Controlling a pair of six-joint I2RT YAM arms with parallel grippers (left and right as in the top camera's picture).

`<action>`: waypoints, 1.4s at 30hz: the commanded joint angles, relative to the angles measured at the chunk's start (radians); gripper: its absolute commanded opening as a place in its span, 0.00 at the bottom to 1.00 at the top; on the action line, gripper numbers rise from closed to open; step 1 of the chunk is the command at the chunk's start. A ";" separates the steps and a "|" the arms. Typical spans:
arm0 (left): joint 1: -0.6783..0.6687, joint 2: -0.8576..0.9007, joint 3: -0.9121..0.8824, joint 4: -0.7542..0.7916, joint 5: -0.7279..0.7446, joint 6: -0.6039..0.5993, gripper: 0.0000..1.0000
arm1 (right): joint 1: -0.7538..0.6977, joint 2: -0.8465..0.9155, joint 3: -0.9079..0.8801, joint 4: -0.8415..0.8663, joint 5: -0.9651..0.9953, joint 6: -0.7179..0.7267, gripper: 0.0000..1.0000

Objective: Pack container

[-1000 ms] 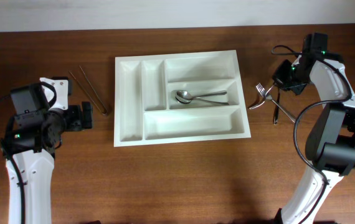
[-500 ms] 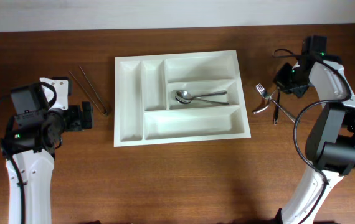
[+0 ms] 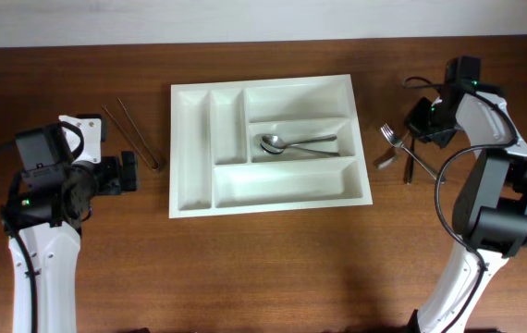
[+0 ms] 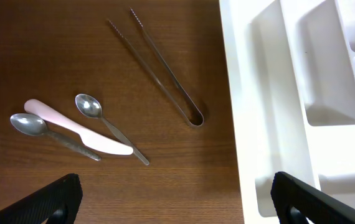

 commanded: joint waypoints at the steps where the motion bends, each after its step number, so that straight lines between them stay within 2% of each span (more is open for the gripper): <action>1: 0.003 0.002 0.016 -0.001 0.000 0.013 0.99 | 0.000 0.043 -0.015 0.000 0.020 -0.009 0.04; 9: 0.003 0.002 0.016 -0.001 0.000 0.013 0.99 | 0.000 0.062 -0.015 -0.006 0.012 -0.010 0.04; 11: 0.003 0.002 0.016 -0.001 0.000 0.013 0.99 | 0.000 0.062 -0.015 -0.010 0.008 -0.010 0.19; 12: 0.003 0.002 0.016 -0.001 0.000 0.013 0.99 | 0.000 0.062 -0.015 -0.017 0.008 -0.010 0.33; 13: 0.003 0.002 0.016 -0.001 0.000 0.013 0.99 | 0.000 0.062 -0.015 -0.022 0.008 -0.010 0.38; 16: 0.003 0.002 0.016 -0.001 0.000 0.013 0.99 | 0.000 0.062 -0.015 -0.027 0.000 -0.010 0.41; 22: 0.003 0.002 0.016 -0.001 0.000 0.013 0.99 | -0.001 0.061 -0.015 -0.027 -0.093 -0.010 0.40; 23: 0.003 0.002 0.016 -0.001 0.000 0.013 0.99 | -0.001 0.061 -0.015 -0.027 -0.093 -0.010 0.38; 27: 0.003 0.002 0.016 -0.001 0.000 0.013 0.99 | -0.001 0.061 -0.015 -0.025 -0.063 0.011 0.16; 32: 0.003 0.002 0.016 -0.001 0.000 0.013 0.99 | -0.001 0.061 -0.015 -0.024 -0.013 0.017 0.13; 34: 0.003 0.002 0.016 -0.001 0.000 0.013 0.99 | -0.001 0.061 -0.015 -0.024 -0.013 0.017 0.05; 42: 0.003 0.002 0.016 -0.001 0.000 0.013 0.99 | -0.002 0.054 -0.013 -0.028 0.002 0.016 0.04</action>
